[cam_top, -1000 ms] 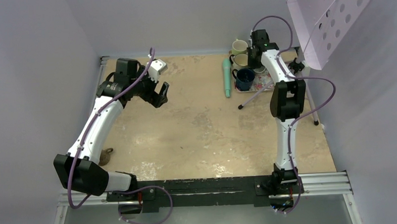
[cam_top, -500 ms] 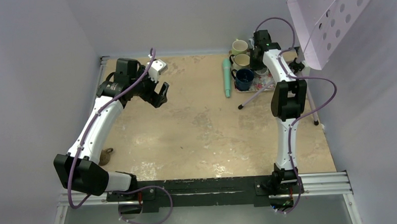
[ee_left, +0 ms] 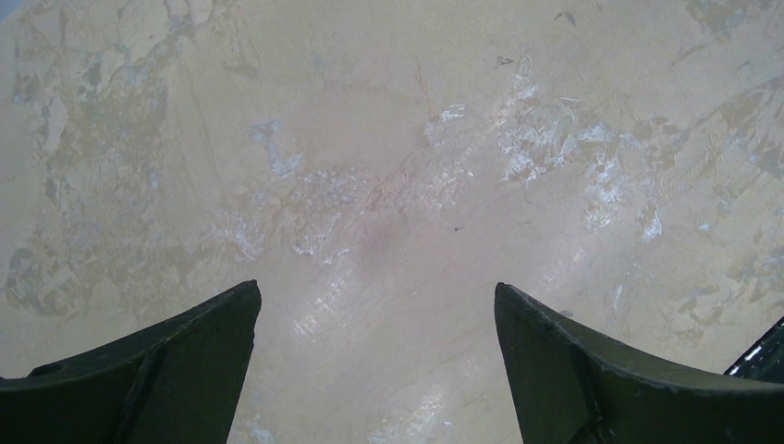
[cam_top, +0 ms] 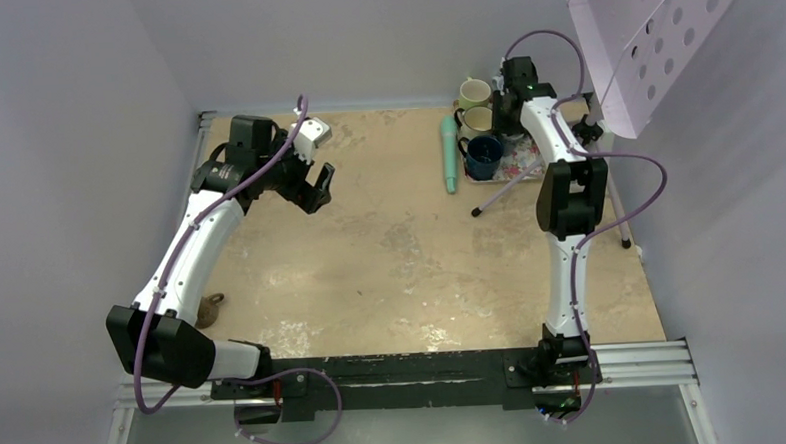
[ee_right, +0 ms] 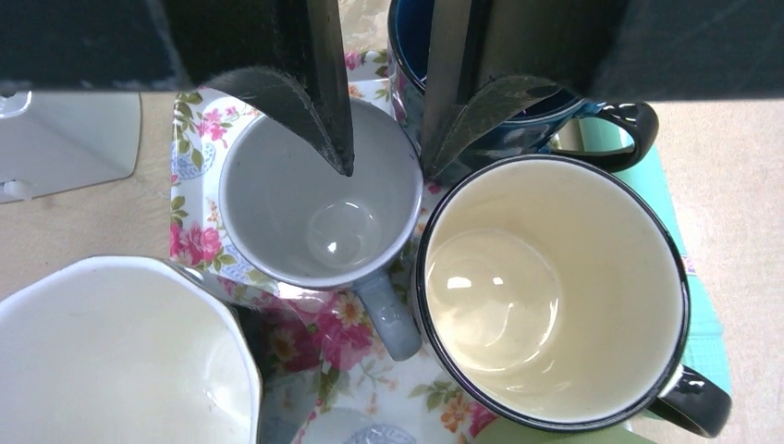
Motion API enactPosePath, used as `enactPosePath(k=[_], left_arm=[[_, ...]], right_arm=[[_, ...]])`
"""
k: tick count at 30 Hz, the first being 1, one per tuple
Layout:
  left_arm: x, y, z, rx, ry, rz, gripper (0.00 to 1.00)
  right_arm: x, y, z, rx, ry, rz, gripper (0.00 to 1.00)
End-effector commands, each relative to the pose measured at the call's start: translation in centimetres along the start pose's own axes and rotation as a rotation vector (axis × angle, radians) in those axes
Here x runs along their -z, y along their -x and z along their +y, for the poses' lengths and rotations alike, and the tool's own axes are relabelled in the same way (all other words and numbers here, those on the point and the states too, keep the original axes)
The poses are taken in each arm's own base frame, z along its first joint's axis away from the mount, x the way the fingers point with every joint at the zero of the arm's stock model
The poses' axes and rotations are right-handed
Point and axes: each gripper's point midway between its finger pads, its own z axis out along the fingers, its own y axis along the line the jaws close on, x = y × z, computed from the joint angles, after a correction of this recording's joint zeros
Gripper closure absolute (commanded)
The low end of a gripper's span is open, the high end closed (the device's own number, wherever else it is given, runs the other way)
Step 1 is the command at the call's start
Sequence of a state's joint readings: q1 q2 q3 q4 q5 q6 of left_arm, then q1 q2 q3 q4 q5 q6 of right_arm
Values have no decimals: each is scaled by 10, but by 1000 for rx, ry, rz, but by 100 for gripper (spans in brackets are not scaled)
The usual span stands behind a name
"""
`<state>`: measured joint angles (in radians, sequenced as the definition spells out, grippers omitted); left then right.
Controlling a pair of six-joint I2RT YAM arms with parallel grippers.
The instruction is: Turn the mug right side up
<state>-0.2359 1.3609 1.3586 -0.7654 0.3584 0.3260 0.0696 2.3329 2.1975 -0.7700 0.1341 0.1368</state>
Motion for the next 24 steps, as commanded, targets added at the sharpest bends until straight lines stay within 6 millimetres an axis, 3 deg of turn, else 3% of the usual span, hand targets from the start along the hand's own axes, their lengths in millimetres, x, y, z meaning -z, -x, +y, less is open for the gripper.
enactPosePath(k=[1,5,8,11,14,16,19,21,24], left_arm=[[2,4,4,-23,12,-25,0],[3,4,5,-36,14,-20,0],[9,6,5,-86,1,1,0],[16,-8,-2,-156,-89,121,0],[31,-43,-1,-232,-145,289,0],[44,-72,5,-296,-175,397,0],[67,-121,21,-346,-221,585,0],[82,-153,37,-332,-235,711,0],[100,-194,70,-264,-177,866,6]], right_arm=[[2,28,5,7,44,-86,63],[14,37,6,-5,51,-97,63],[41,58,-1,-12,25,-171,61],[76,77,-5,-6,17,-241,59],[115,90,0,32,35,-316,55],[133,88,12,88,68,-348,50],[153,78,32,137,82,-381,14],[166,73,44,187,98,-404,5],[185,64,73,260,145,-429,1]])
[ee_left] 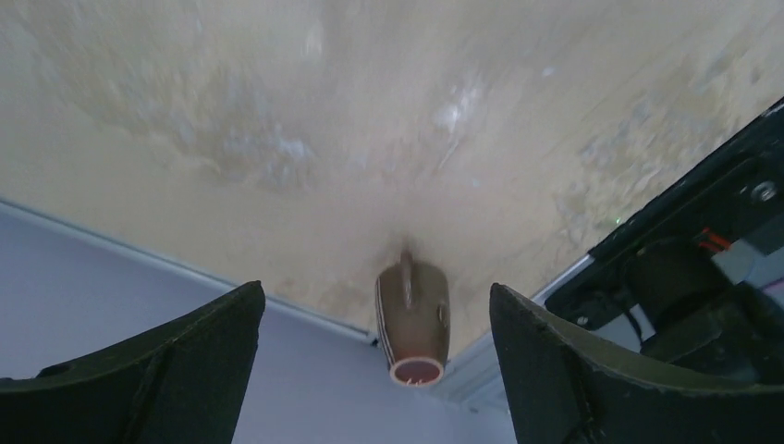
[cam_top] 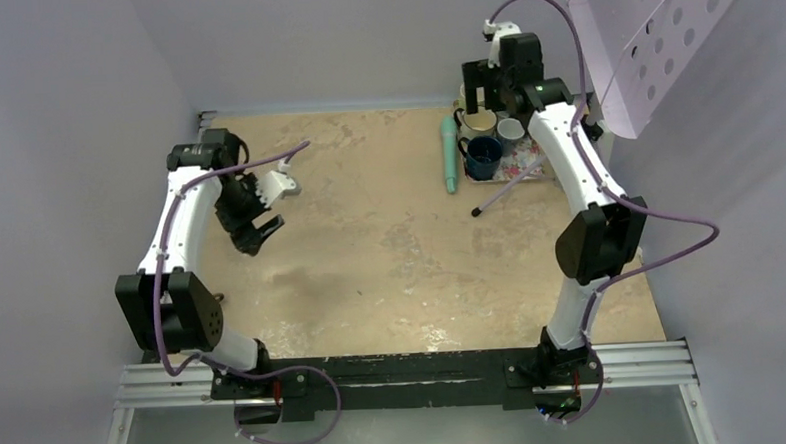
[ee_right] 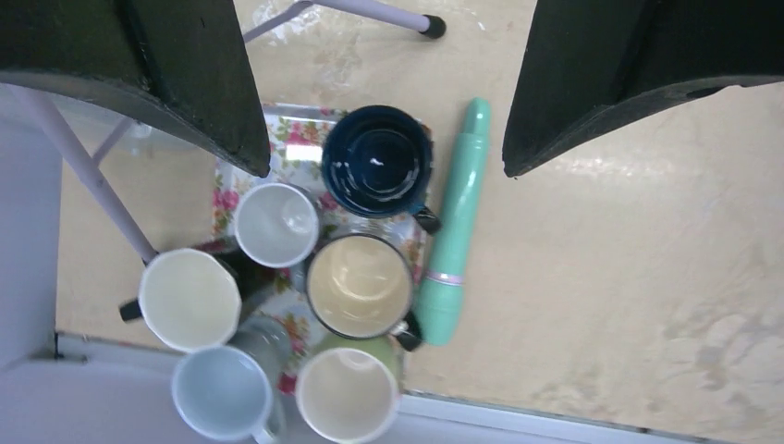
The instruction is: Turn the mug right side up
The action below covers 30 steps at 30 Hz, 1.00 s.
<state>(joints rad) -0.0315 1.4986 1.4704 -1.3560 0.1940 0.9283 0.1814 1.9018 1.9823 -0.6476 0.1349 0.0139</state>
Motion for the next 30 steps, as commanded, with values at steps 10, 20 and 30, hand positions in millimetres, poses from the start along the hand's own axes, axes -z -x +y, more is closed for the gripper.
enactPosePath(k=[10,20,30], left_arm=[[-61,-147,17,-9,42,432,16],[-83,-190,-2,34,-21,568,33],[-110,-192,-3,-5,-38,530,82]], right_arm=[[59,8,119,172,251,-168,1],[63,-14,134,182,298,-134,1],[72,-10,137,168,322,-162,1]])
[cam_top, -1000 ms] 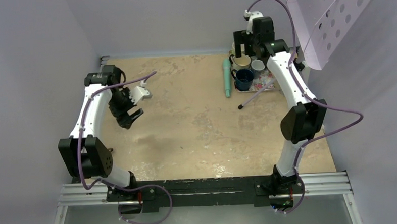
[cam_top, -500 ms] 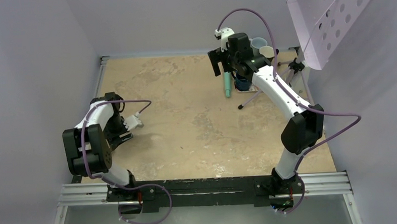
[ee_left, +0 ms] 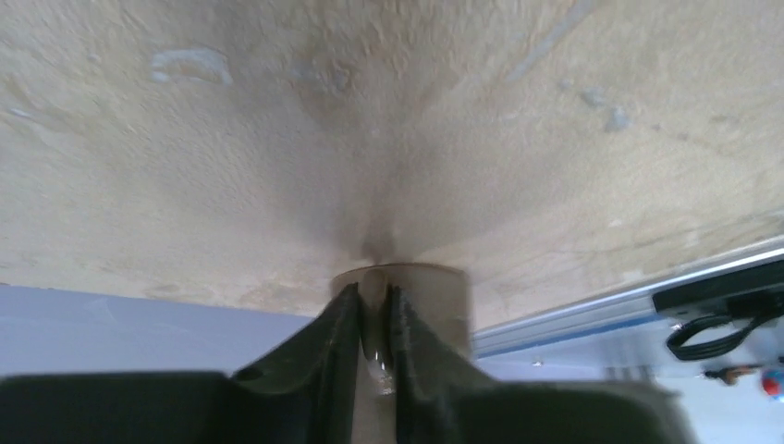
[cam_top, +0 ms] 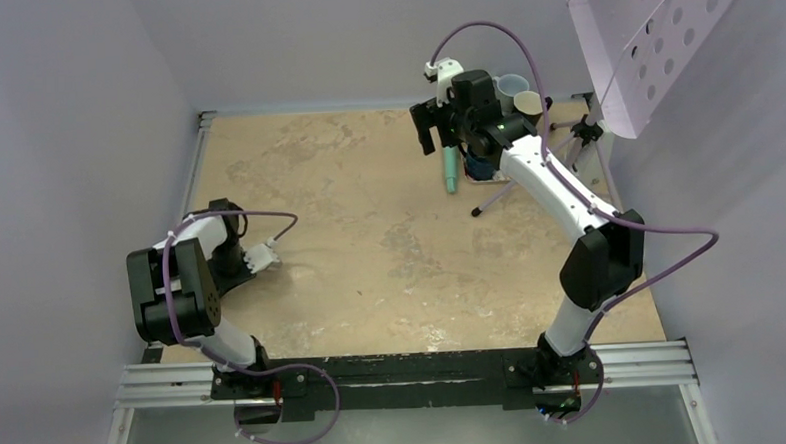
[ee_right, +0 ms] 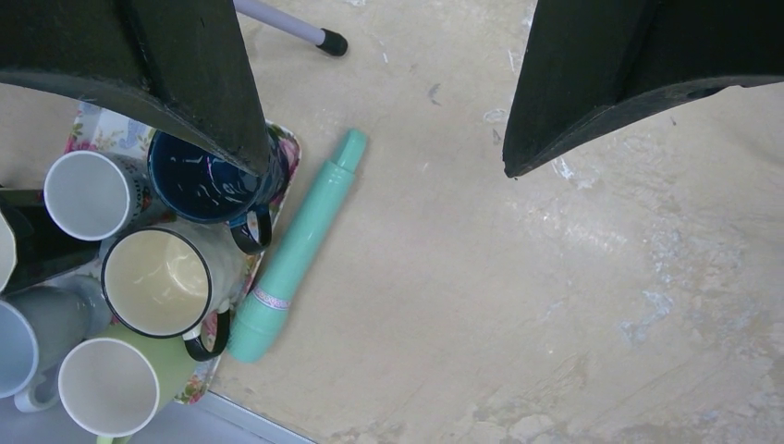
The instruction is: Turn the mug right side up
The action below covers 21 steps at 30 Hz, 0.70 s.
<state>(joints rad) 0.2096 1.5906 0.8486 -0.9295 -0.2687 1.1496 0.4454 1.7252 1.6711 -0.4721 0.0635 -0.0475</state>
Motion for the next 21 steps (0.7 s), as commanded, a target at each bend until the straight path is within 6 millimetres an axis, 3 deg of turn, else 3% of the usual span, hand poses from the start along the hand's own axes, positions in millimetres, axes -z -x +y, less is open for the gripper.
enactPosePath(k=[1,4,9,17,21], left_arm=[[-3,4,6,-11,6,-24,97],[18,12,10,45,-14,-87,100],[83,53,26,211,-31,-378,100],[221,142,49,466,-183,-1008,100],[294,178,49,503,-320,-1274,100]], right_arm=[[25,30,4,-16,19,-113,1],[31,31,8,-21,40,-126,1],[44,35,19,-50,92,-151,1],[68,38,87,-157,357,-221,1],[84,40,143,-196,549,-257,1]])
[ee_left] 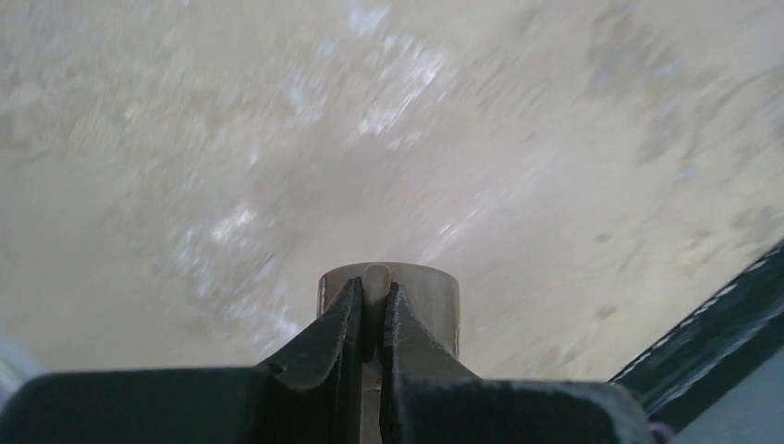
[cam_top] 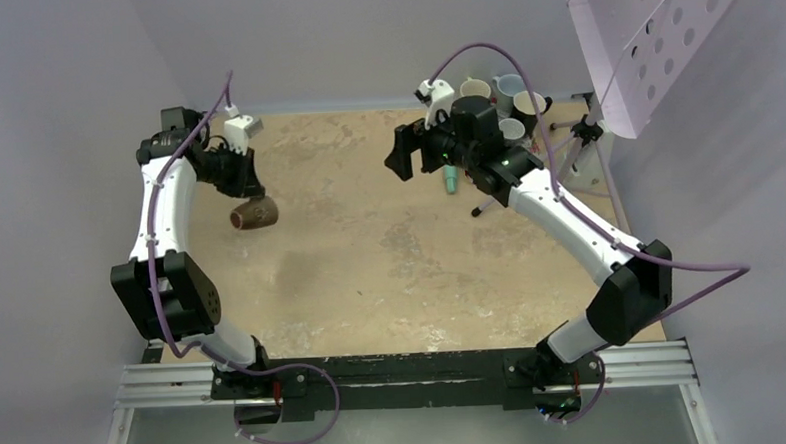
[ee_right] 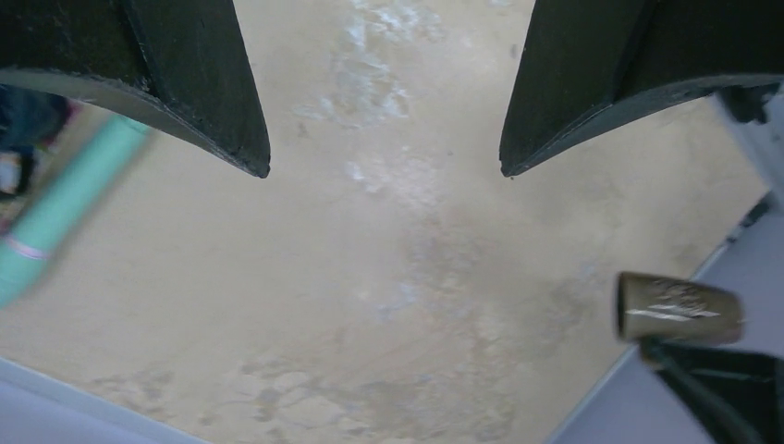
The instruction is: Turn the mug right side up
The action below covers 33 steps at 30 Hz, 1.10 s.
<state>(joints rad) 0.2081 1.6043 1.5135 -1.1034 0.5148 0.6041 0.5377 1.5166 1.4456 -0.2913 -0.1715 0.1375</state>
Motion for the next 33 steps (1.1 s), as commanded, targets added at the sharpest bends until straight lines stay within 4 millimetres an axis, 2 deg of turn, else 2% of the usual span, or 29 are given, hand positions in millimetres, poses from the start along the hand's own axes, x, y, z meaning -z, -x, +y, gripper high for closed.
enactPosePath(k=[1,5,7,9,12,16,18,21,28,33], left_arm=[[29,101,-65,175,-289,-353,100],[48,147,-104,152,-422,-478,100],[58,161,-122,142,-474,-514,100],[65,169,-133,120,-503,-535,100],[70,172,-146,117,-554,-539,100],[77,177,-155,105,-584,-560,100],[80,181,-170,74,-616,-573,100],[81,181,-175,63,-639,-582,100],[68,177,-185,43,-666,-561,100],[61,172,-182,31,-643,-545,100]], right_arm=[[5,21,77,-70,267,-111,1],[2,20,125,-93,445,-130,1],[1,19,134,-104,493,-127,1],[-2,17,131,-94,481,-124,1],[0,17,141,-77,550,-127,3],[-6,14,151,-105,613,-105,6],[-9,14,156,-126,643,-107,7],[-9,17,165,-144,704,-113,9],[-22,17,166,-137,712,-111,16],[-28,7,150,-100,607,-80,15]])
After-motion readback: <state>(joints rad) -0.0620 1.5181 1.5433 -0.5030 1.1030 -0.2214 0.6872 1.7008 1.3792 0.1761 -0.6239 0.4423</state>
